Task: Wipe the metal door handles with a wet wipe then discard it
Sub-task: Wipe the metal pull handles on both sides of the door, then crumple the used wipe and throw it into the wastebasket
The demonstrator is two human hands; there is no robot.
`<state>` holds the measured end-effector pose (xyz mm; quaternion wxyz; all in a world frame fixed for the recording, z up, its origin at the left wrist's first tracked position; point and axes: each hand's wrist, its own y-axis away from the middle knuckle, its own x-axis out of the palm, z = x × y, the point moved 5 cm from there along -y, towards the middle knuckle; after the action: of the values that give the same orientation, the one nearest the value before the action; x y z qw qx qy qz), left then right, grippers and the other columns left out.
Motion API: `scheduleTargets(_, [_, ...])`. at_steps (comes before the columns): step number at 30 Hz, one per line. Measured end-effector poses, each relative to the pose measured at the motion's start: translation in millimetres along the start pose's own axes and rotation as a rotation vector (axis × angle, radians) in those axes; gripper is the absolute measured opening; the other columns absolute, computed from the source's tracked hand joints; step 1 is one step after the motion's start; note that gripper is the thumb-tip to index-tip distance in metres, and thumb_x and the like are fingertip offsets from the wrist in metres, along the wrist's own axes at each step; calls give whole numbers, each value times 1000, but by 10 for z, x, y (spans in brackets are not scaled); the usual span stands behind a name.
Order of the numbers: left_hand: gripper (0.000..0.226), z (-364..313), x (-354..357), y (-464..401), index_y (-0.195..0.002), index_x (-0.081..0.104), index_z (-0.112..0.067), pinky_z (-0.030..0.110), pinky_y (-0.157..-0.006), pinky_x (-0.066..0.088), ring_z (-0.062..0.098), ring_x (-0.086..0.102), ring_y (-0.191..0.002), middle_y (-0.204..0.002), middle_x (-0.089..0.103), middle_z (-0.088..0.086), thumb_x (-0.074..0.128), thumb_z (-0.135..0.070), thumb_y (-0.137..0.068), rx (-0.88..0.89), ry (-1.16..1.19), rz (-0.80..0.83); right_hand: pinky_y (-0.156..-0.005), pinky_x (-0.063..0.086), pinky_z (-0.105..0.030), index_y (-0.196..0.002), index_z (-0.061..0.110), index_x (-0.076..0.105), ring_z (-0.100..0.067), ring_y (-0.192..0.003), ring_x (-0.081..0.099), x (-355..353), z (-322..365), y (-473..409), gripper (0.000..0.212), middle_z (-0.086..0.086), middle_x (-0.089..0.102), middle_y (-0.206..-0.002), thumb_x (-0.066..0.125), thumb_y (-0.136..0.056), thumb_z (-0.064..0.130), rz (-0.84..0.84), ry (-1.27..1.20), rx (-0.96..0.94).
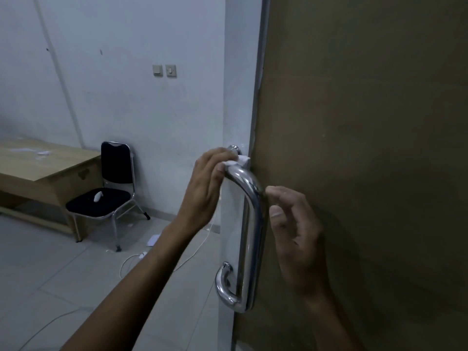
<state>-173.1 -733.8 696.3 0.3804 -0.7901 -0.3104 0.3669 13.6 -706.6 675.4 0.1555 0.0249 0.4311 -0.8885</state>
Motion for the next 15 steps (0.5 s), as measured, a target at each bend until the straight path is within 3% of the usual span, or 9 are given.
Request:
scheduleTargets(3, [33,106,-131,22,-127,57,-12,20,-99,41,8,52,-123,-129,59,1,31,-16,-106,-127,98,27,-86,53,-32,-113,20,62,-10,-106,61,70,95,-33,24,7,63,-111,47,-96,26,29,-7,-55])
scheduleTargets(6, [34,206,-310,136,-120,61,-17,13,-76,46,0,61,-97,-110,65,-4,30,-21,-107,-278,144,-14,-80,53,-23,-113,15,64,-7,-97,63,170,192,-75,24,2,66,-107,49,-95,22,88,-44,-74])
scheduleTargets(12, [37,318,-614,476,-111,65,-14,21,-70,52,8,64,-89,-99,70,-5,30,-26,-106,-538,291,-30,-84,51,-16,-114,10,65,-6,-100,63,576,395,-137,21,0,67,-107,55,-95,10,282,-63,-148])
scheduleTargets(15, [39,407,-779,660,-110,67,-21,41,-82,55,23,65,-102,-107,70,2,31,-34,-105,-628,374,14,-85,54,-22,-116,10,63,-6,-102,61,931,448,-50,22,-1,64,-111,57,-96,12,389,-72,-159])
